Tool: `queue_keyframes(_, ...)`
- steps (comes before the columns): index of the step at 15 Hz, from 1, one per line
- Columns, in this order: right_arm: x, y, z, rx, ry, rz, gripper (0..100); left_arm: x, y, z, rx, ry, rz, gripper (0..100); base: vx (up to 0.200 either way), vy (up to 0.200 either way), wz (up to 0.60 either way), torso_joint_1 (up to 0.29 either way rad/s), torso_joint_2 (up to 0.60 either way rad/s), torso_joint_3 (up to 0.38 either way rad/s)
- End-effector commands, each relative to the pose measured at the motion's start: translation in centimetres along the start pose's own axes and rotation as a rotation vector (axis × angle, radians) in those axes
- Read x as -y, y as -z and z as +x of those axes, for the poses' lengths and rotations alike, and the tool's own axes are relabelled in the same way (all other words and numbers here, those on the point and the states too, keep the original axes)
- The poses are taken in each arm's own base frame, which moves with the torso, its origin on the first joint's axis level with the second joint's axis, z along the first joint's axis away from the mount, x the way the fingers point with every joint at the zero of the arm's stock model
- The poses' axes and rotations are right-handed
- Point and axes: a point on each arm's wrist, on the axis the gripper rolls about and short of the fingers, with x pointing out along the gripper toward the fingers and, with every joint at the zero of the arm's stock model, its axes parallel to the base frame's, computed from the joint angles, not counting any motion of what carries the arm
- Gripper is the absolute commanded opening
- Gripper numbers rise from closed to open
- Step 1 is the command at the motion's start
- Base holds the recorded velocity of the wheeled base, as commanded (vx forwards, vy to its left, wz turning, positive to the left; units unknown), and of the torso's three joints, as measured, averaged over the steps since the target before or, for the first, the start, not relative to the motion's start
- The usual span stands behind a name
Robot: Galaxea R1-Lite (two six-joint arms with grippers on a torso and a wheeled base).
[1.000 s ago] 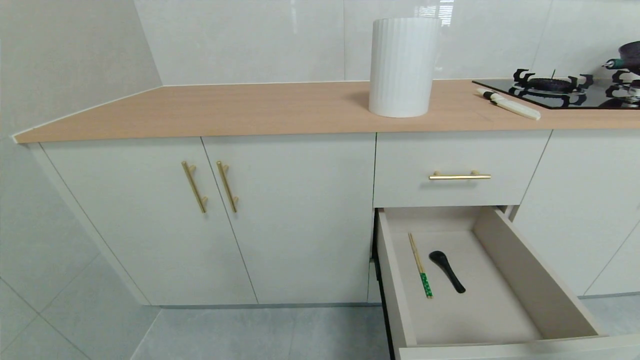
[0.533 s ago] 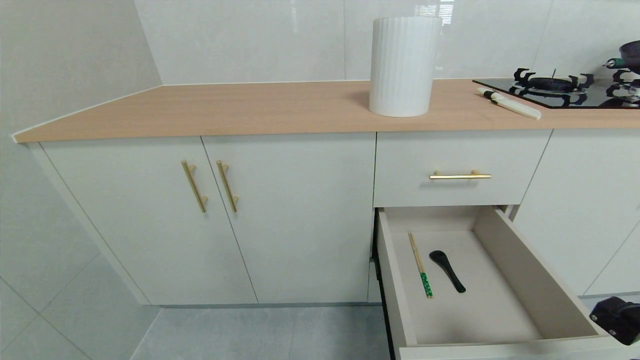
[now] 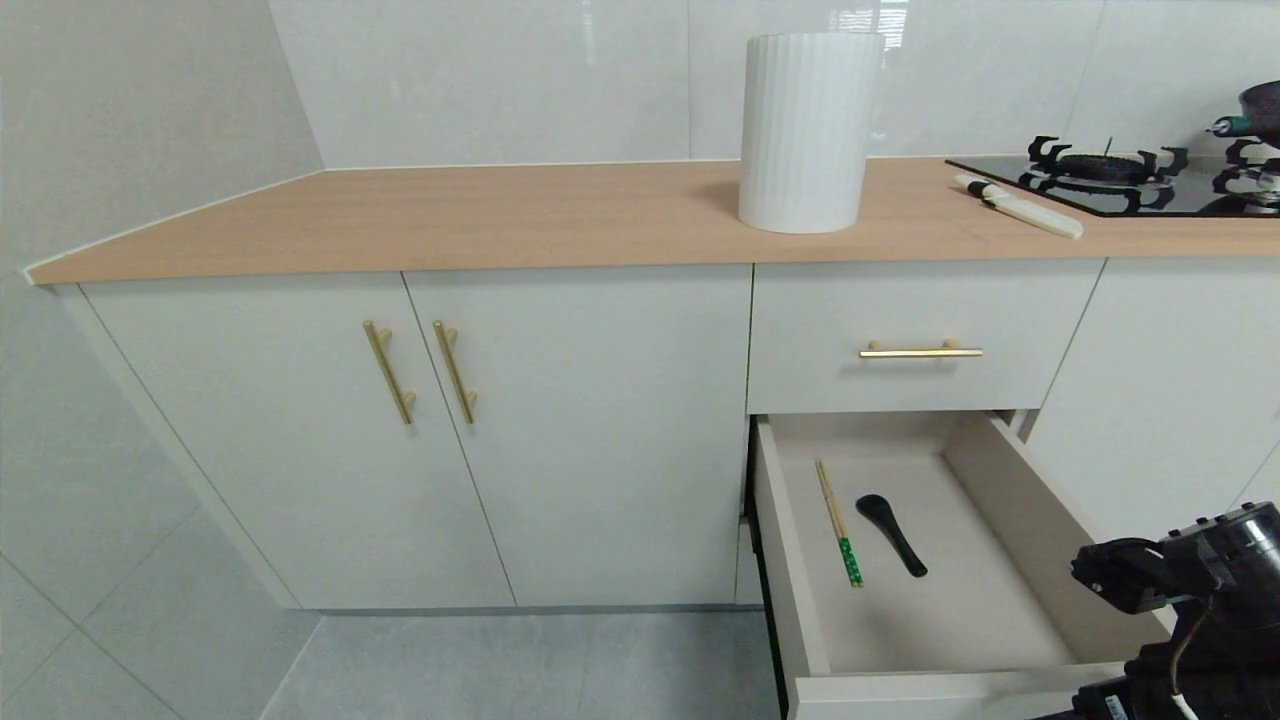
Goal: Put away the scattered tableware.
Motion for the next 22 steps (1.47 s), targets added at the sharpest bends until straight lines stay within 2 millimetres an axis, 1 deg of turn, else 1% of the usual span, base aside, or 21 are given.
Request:
queue_keyframes(1,-0.1,-0.5,0.9,-0.027,0.007,-0.001,100,0.0,0.0,0.0,0.001,0.0,0.0,100,0.0,0.0,0.0,0.0,0.0,0.0)
queue_keyframes(5,-0.3,-1.3,1.7,-0.018,0.04,0.001,100,0.0,0.0,0.0,-0.001,0.0,0.0,100,0.0,0.0,0.0,0.0,0.0,0.0)
queue_keyframes(9,-0.2,-2.2,2.9,0.026,0.095,0.011,100,0.0,0.0,0.0,-0.001,0.0,0.0,100,0.0,0.0,0.0,0.0,0.0,0.0)
queue_keyframes(11,-0.3,-3.1,3.5,0.04,0.106,0.014,100,0.0,0.0,0.0,-0.001,0.0,0.0,100,0.0,0.0,0.0,0.0,0.0,0.0)
queue_keyframes(16,-0.2,-7.1,5.9,0.069,0.115,0.031,100,0.0,0.0,0.0,-0.001,0.0,0.0,100,0.0,0.0,0.0,0.0,0.0,0.0)
queue_keyframes(17,0.1,-8.3,6.1,0.092,0.12,0.044,100,0.0,0.0,0.0,-0.002,0.0,0.0,100,0.0,0.0,0.0,0.0,0.0,0.0)
queue_keyframes(20,0.8,-10.4,6.6,0.135,0.132,0.063,100,0.0,0.0,0.0,-0.001,0.0,0.0,100,0.0,0.0,0.0,0.0,0.0,0.0)
queue_keyframes(22,1.2,-12.6,7.6,0.166,0.138,0.075,100,0.0,0.0,0.0,-0.001,0.001,0.0,100,0.0,0.0,0.0,0.0,0.0,0.0)
